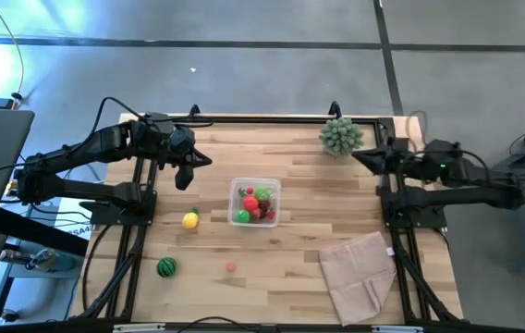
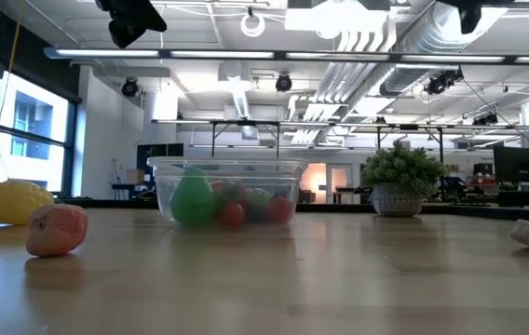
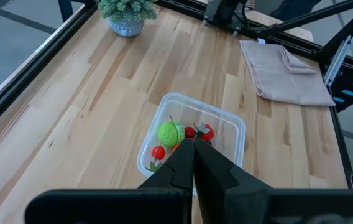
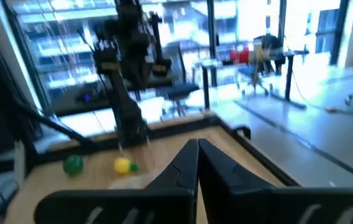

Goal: Pick and placing Produce into tupperware
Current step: Put the yellow pineapple into the transparent bin

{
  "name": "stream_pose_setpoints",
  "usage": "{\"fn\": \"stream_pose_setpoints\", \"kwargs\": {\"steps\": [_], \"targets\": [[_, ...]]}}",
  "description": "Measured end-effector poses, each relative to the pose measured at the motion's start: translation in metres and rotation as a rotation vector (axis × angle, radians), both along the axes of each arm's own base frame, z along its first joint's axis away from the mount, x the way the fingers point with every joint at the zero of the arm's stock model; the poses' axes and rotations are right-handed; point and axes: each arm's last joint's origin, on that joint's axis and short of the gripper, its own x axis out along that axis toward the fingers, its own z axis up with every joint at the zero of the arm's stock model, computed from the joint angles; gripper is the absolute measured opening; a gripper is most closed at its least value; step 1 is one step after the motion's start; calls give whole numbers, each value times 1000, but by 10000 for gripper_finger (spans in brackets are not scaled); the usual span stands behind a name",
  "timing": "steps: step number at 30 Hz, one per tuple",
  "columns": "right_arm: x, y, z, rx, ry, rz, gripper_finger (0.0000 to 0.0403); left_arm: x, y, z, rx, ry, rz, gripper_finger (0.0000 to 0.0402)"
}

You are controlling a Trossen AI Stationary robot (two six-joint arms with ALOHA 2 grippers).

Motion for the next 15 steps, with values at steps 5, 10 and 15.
{"fn": "stream_pose_setpoints", "kwargs": {"steps": [5, 10, 15], "targets": [[-12, 4, -7, -2, -32, 129, 0, 0, 0, 0, 0, 0, 0, 1], [-10, 8, -23, 69, 77, 239, 0, 0, 0, 0, 0, 0, 0, 1], [-9, 8, -38, 101, 237, 231, 0, 0, 0, 0, 0, 0, 0, 1]]}}
